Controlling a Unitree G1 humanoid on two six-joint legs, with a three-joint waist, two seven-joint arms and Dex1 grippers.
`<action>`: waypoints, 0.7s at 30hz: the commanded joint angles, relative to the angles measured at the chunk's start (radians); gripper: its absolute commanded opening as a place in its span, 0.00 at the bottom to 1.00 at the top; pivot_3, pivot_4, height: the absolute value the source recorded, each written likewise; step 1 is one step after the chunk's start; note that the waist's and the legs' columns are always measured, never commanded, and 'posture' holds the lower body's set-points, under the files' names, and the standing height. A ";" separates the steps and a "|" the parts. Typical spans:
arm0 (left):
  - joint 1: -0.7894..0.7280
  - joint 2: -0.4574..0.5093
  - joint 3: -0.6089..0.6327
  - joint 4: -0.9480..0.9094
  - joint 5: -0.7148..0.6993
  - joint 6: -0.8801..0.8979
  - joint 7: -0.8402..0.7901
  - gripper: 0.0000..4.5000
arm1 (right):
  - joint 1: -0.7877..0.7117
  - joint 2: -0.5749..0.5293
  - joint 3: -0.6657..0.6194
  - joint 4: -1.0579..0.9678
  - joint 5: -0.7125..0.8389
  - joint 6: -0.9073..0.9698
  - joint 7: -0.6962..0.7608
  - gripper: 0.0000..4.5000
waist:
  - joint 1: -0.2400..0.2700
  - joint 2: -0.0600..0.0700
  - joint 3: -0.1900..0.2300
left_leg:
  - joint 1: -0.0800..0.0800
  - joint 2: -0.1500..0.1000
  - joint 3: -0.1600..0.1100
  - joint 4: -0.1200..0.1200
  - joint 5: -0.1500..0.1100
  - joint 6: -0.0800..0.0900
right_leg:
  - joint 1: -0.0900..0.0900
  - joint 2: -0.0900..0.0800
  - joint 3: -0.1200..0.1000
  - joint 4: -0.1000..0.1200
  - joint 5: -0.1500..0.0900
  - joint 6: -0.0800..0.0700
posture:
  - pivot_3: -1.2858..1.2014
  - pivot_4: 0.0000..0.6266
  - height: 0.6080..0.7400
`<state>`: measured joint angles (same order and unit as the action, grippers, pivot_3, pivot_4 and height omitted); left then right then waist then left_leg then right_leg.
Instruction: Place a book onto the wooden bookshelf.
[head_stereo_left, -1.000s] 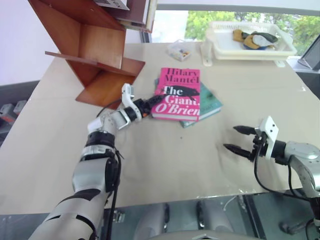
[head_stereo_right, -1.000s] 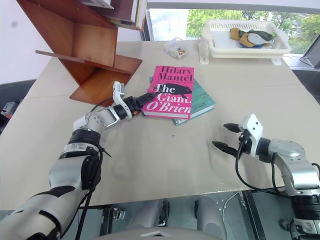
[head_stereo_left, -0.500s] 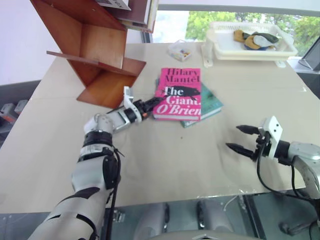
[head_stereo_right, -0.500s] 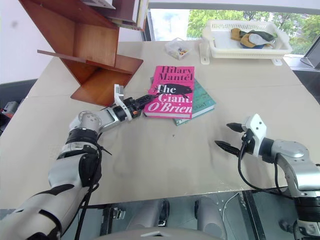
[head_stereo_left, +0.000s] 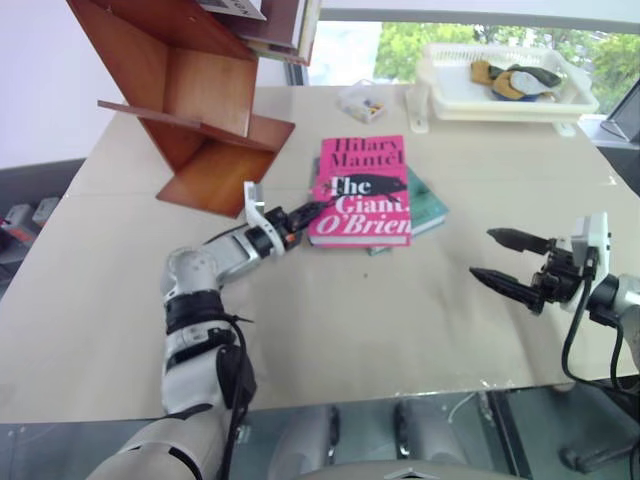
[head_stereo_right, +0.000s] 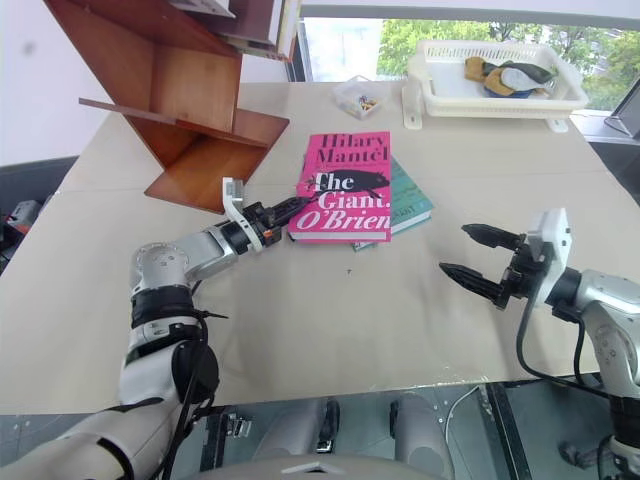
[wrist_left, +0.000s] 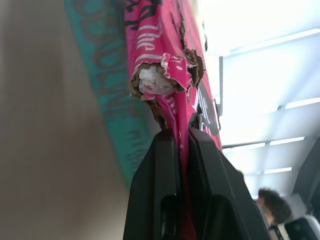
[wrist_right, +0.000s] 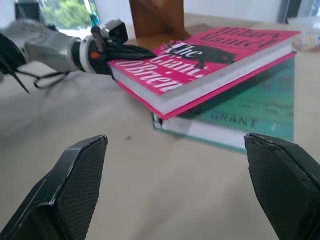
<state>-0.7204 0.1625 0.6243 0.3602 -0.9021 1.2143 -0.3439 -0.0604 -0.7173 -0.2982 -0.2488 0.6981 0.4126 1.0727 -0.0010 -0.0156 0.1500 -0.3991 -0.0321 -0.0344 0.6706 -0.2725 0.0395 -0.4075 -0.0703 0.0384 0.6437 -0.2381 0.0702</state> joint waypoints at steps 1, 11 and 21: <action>0.033 -0.080 0.051 -0.130 -0.011 -0.053 0.214 0.00 | 0.027 -0.029 -0.063 -0.067 0.053 0.011 0.018 1.00 | 0.007 0.000 0.000 | 0.000 0.000 0.000 0.000 0.000 0.000 | 0.000 0.000 0.001 0.000 0.000 0.000 | 0.52 0.24 1.00; 0.147 -0.317 0.066 -0.385 -0.172 -0.032 0.583 0.99 | 0.038 -0.057 -0.081 -0.070 0.065 0.020 0.008 1.00 | 0.016 -0.001 -0.001 | 0.000 0.000 0.000 0.000 0.000 0.000 | 0.001 0.000 0.001 0.000 0.000 0.000 | 0.52 0.24 1.00; 0.230 -0.269 -0.061 -0.434 -0.393 0.083 0.544 0.99 | 0.026 -0.058 -0.071 -0.069 0.062 0.025 -0.006 1.00 | 0.016 -0.001 -0.001 | 0.001 -0.001 0.001 0.001 0.000 0.000 | 0.001 0.005 0.000 0.000 0.000 0.000 | 0.52 0.24 1.00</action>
<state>-0.5109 -0.1139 0.6062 -0.0319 -1.2372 1.2663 0.2229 -0.0279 -0.7610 -0.3429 -0.2901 0.7459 0.4349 1.0702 0.0150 -0.0169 0.1493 -0.3979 -0.0329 -0.0334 0.6711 -0.2722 0.0394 -0.4062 -0.0647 0.0384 0.6434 -0.2381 0.0702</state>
